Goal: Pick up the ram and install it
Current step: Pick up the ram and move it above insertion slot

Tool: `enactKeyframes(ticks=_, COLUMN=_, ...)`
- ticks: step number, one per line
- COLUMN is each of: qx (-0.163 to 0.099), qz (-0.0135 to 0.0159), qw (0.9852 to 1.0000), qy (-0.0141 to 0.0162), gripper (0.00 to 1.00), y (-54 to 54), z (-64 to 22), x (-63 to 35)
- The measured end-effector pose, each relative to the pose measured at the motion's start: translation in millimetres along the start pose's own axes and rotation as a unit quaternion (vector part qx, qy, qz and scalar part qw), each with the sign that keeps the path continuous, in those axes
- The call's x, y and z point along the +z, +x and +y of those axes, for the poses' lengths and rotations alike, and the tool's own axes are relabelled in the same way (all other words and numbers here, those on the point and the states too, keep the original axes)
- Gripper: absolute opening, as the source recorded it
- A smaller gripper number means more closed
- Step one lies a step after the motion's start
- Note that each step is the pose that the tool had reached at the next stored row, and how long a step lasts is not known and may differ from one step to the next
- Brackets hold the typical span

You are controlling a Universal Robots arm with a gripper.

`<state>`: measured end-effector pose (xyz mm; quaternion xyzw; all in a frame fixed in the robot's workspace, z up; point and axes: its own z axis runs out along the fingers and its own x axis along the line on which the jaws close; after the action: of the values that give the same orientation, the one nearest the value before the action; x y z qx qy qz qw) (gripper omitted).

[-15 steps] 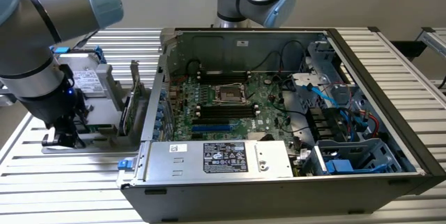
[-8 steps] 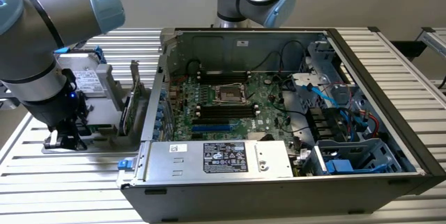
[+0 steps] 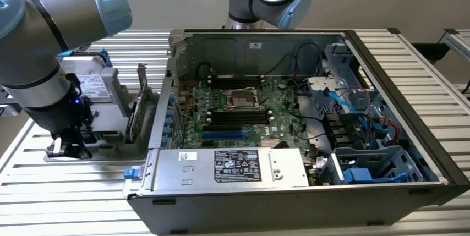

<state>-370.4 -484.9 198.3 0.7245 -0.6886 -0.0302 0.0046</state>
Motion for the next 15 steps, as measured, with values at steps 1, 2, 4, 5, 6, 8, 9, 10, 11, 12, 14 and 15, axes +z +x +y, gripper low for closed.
enactKeyframes(ticks=1, qx=0.000, qz=-0.0001, qw=1.0000, qy=0.0001, gripper=0.43, y=0.0, z=0.0, x=0.2)
enactKeyframes(ticks=2, qx=0.000, qz=-0.0001, qw=1.0000, qy=0.0001, gripper=0.43, y=0.0, z=0.0, x=0.5)
enactKeyframes(ticks=4, qx=0.000, qz=-0.0001, qw=1.0000, qy=0.0001, gripper=0.43, y=0.0, z=-0.1, x=0.9)
enactKeyframes(ticks=5, qx=0.000, qz=-0.0001, qw=1.0000, qy=0.0001, gripper=0.43, y=0.0, z=-0.1, x=1.2)
enactKeyframes(ticks=6, qx=0.000, qz=-0.0001, qw=1.0000, qy=0.0000, gripper=0.43, y=0.0, z=-0.1, x=1.4)
enactKeyframes(ticks=8, qx=0.000, qz=-0.0001, qw=1.0000, qy=0.0001, gripper=0.43, y=0.1, z=-0.1, x=1.8)
enactKeyframes(ticks=9, qx=0.000, qz=-0.0001, qw=1.0000, qy=0.0001, gripper=0.43, y=0.1, z=-0.1, x=2.1)
enactKeyframes(ticks=10, qx=0.000, qz=-0.0001, qw=1.0000, qy=0.0001, gripper=0.45, y=0.1, z=-0.1, x=2.2)
enactKeyframes(ticks=11, qx=0.000, qz=-0.0001, qw=1.0000, qy=0.0001, gripper=0.45, y=0.1, z=-0.1, x=2.4)
enactKeyframes(ticks=12, qx=0.000, qz=-0.0001, qw=1.0000, qy=0.0001, gripper=0.45, y=0.1, z=-0.1, x=2.6)
enactKeyframes(ticks=14, qx=0.000, qz=-0.0001, qw=1.0000, qy=0.0001, gripper=0.51, y=0.1, z=-0.2, x=3.1)
enactKeyframes(ticks=15, qx=0.000, qz=-0.0001, qw=1.0000, qy=0.0001, gripper=0.51, y=0.1, z=-0.2, x=3.2)
